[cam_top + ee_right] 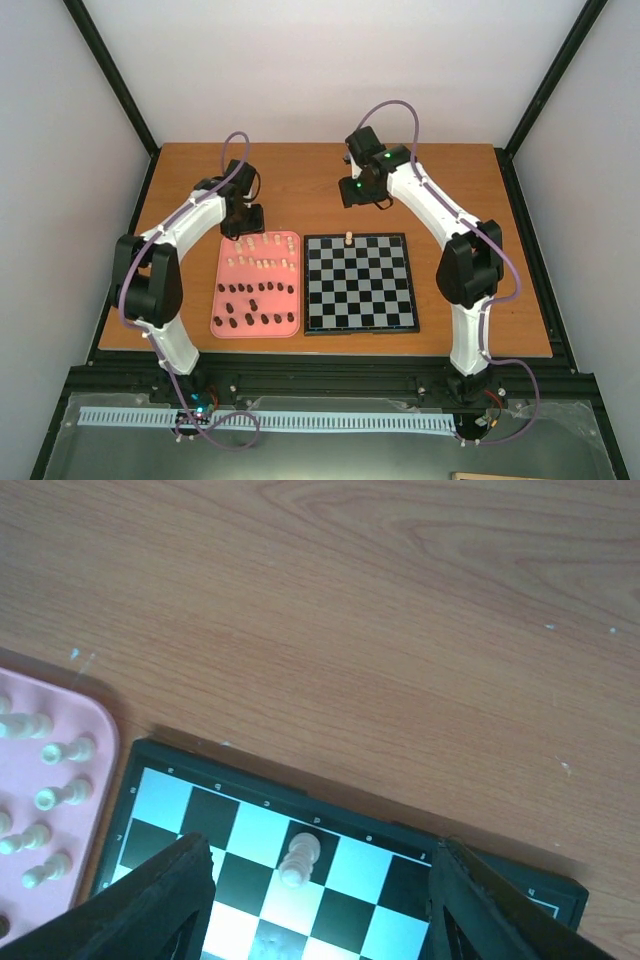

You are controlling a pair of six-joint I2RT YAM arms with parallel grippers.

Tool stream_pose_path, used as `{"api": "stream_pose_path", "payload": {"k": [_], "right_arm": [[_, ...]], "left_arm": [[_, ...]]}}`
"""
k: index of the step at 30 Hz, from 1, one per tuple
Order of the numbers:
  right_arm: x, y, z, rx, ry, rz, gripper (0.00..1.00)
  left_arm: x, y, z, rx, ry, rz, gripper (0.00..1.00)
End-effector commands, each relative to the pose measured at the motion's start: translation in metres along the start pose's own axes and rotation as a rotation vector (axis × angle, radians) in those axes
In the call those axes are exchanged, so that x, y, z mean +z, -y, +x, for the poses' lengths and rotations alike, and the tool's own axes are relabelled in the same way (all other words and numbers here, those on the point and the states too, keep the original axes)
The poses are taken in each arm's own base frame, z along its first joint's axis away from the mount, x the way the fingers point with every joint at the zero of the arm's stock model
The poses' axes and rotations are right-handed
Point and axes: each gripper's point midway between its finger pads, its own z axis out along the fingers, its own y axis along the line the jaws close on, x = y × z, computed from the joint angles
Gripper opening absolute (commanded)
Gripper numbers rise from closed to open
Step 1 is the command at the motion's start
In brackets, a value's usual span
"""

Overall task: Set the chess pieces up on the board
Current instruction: Pick up the chess piece from the storage box.

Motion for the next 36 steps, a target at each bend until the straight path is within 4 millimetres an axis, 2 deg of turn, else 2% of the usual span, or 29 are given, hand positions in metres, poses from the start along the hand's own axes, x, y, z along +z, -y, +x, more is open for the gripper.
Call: {"api": "stream_pose_path", "payload": {"k": [1, 8, 13, 36], "right_arm": [[-0.012, 0.016, -0.005, 0.012, 0.025, 0.013, 0.59], [-0.008, 0.023, 0.005, 0.025, 0.004, 0.020, 0.59], [-0.005, 0.025, 0.011, 0.029, -0.012, 0.023, 0.59], [-0.004, 0.033, 0.016, 0.030, -0.031, 0.044, 0.59]], "left_arm": [[0.000, 0.010, -0.012, 0.008, 0.017, 0.020, 0.55], [0.015, 0.009, -0.004, 0.009, -0.022, 0.018, 0.53], [0.020, 0.007, -0.005, 0.007, -0.024, -0.003, 0.53], [0.041, -0.002, -0.004, 0.017, -0.055, -0.070, 0.41]]}}
